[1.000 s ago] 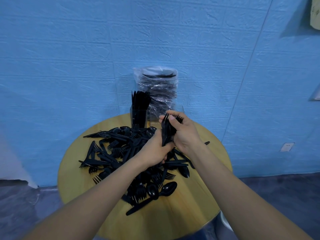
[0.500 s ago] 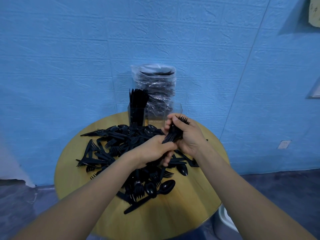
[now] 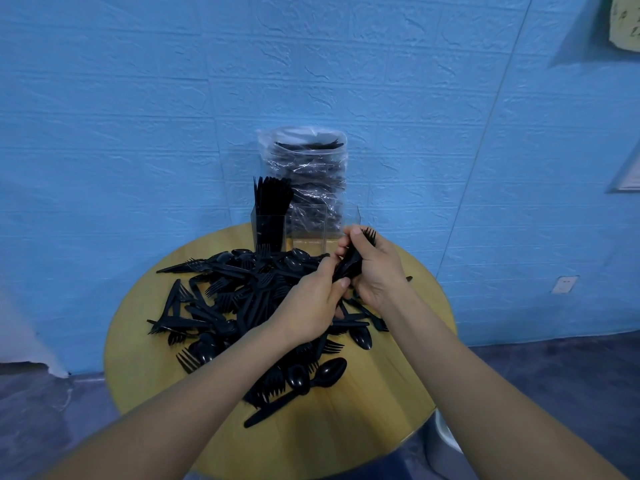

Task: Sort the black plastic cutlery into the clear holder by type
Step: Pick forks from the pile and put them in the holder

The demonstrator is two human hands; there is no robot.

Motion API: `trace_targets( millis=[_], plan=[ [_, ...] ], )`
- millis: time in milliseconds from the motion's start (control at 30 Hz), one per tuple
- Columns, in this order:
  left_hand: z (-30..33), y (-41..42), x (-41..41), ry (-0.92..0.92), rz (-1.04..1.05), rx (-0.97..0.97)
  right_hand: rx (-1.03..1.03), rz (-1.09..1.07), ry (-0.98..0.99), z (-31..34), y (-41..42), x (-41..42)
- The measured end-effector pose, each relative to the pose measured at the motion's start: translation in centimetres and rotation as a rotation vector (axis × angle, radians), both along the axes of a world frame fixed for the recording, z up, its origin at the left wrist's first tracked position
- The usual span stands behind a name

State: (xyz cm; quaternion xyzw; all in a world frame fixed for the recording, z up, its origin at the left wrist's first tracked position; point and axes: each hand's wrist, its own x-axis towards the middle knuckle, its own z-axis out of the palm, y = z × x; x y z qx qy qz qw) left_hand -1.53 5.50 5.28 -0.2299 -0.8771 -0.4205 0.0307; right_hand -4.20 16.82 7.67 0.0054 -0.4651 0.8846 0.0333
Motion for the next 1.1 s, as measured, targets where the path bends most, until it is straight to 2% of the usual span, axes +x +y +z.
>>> trace_targets(
  millis=[133,267,333,400,467,667,900,1000,1100],
  plan=[
    [0.2,0.3,0.0,-0.030,-0.014,-0.065,-0.012,-0.073,-0.010,0.0,-0.1,-0.2],
    [0.4,0.0,-1.0,0.046,0.008,-0.138,0.066,-0.039,0.010,0.1,0.3,-0.8],
    [0.6,-0.4,-1.8,0.053,-0.006,-0.140,0.281,0.025,0.015,0.5,0.9,-1.4],
    [0.9,-1.0,-2.9,0.084,-0.008,-0.156,0.595,0.074,-0.003,1.0,1.5,-2.1],
    [1.2,-1.4,-4.1,0.132,-0.013,-0.195,0.775,0.080,-0.039,1.6,1.8,-3.1],
    [2.1,-1.7,-9.2,0.188,-0.045,-0.194,0.754,-0.017,-0.098,3.4,1.3,-7.9],
    [3.1,-2.4,-15.9,0.141,-0.048,-0.200,1.029,-0.160,0.079,4.0,1.2,-14.8],
    [2.2,-3.3,-18.0,0.290,0.113,-0.204,1.042,-0.294,0.068,4.7,1.9,-17.8],
    [0.1,-4.8,-18.3,0.479,0.261,-0.292,1.087,-0.437,0.068,4.6,2.7,-20.6]
  ],
)
